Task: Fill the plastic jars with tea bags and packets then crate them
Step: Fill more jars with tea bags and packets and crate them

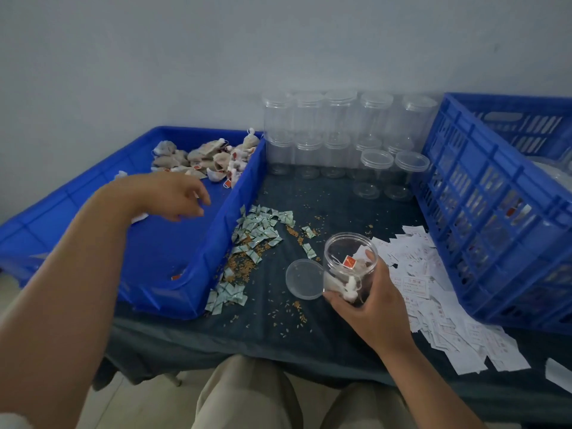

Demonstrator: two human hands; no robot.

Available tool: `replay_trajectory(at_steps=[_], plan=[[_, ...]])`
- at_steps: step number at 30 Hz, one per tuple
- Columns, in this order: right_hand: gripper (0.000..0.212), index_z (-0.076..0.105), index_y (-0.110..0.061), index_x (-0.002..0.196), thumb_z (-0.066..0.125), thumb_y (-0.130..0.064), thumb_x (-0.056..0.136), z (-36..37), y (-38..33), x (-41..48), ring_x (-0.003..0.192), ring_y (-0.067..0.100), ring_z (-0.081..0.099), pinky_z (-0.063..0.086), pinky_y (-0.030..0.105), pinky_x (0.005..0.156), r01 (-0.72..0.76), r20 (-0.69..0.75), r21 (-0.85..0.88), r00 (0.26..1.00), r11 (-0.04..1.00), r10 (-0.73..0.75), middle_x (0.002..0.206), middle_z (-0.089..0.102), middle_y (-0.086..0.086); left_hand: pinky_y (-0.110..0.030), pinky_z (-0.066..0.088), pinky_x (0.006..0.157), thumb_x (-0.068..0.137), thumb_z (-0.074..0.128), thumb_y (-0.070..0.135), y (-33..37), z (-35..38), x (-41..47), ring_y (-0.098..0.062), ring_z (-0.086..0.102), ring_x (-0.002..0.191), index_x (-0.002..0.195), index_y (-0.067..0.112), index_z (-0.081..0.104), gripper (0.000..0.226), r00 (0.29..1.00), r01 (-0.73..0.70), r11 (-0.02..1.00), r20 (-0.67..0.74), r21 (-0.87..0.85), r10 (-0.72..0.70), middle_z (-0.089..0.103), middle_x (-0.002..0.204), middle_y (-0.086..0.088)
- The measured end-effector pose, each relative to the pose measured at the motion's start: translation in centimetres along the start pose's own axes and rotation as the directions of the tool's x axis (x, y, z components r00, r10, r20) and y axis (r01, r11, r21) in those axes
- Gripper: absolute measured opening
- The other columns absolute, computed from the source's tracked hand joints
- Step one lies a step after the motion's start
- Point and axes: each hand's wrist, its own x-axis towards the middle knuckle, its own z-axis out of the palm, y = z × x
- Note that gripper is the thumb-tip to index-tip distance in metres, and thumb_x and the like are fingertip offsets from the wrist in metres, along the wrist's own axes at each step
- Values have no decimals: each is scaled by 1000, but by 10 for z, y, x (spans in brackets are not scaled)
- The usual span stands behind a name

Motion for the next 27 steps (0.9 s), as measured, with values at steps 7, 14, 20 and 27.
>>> replay_trajectory(at_steps=[7,14,20,27], plan=[[109,37,-26,154,79,-76,66,2,-1,0,105,20,74,66,45,81,-24,-4,32,1000,999,24,127,70,-3,-37,54,86,106,49,29,-42,70,-1,-26,65,106,162,41,26,62,875,86,831,357,549,-326,55,150,-10],[107,39,-25,152,79,-75,65,2,-4,-1,93,14,72,62,38,74,-50,11,35,999,998,49,110,64,-15,-38,55,85,97,51,10,-53,81,4,-24,71,102,120,28,68,34,977,29,945,191,327,-96,73,117,0],[109,41,-20,153,81,-72,66,2,-3,-1,102,22,74,65,46,80,-33,9,30,999,999,33,120,70,-3,-34,45,57,94,74,42,-61,72,16,-19,64,64,81,19,53,34,929,27,996,-367,-82,-55,64,75,-1],[107,39,-22,151,79,-75,67,2,-2,1,102,22,74,65,48,78,-25,4,50,1000,998,24,122,71,-2,-17,54,58,90,81,38,8,54,-6,-3,70,78,110,33,71,23,859,-337,786,-511,-518,31,73,94,12]])
